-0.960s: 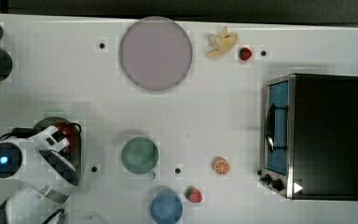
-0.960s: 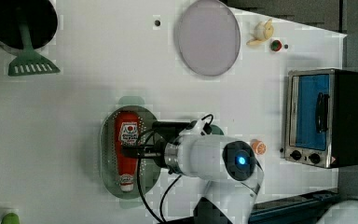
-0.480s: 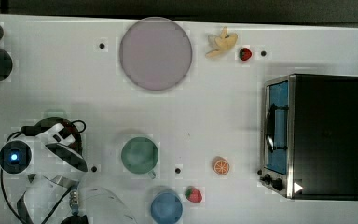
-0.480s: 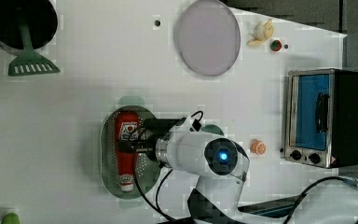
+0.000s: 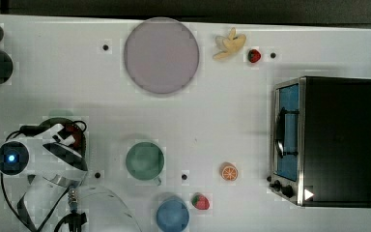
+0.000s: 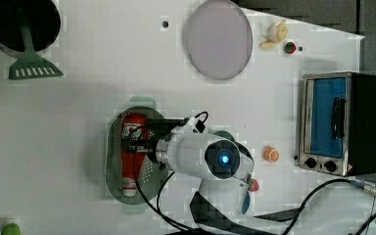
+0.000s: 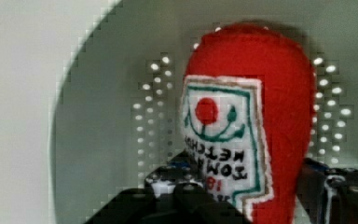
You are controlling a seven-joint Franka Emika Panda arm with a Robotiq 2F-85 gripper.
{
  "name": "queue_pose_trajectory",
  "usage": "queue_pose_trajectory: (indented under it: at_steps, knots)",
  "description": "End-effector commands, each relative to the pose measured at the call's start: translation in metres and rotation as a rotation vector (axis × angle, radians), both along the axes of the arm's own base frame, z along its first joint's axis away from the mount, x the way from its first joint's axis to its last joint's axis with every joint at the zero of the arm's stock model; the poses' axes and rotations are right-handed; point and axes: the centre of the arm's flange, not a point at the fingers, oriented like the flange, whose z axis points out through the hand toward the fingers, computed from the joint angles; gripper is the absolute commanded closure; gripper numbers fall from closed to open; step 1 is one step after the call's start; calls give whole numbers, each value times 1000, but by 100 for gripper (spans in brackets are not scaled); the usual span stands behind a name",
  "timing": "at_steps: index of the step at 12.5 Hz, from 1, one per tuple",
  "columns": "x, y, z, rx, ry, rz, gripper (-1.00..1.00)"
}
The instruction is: Pick ketchup from strainer and place it on the table
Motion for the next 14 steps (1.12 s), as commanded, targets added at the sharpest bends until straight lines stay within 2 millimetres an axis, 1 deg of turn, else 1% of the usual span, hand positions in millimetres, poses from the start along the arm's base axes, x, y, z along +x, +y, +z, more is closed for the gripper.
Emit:
queue_pose_trajectory:
  at_steps: [1,3,5,6,8,11,14]
  knots:
    - [-8,15,35,6,-49,-19,-13]
    - [-9,17,70,17,-45,-72,-13]
    - [-8,17,108,18,-5,-140,-13]
    - [-6,16,127,21,11,-139,-13]
    - [3,6,161,11,39,-102,-13]
    - [22,-21,206,-49,83,-32,-13]
    - [47,-61,249,-110,109,16,-13]
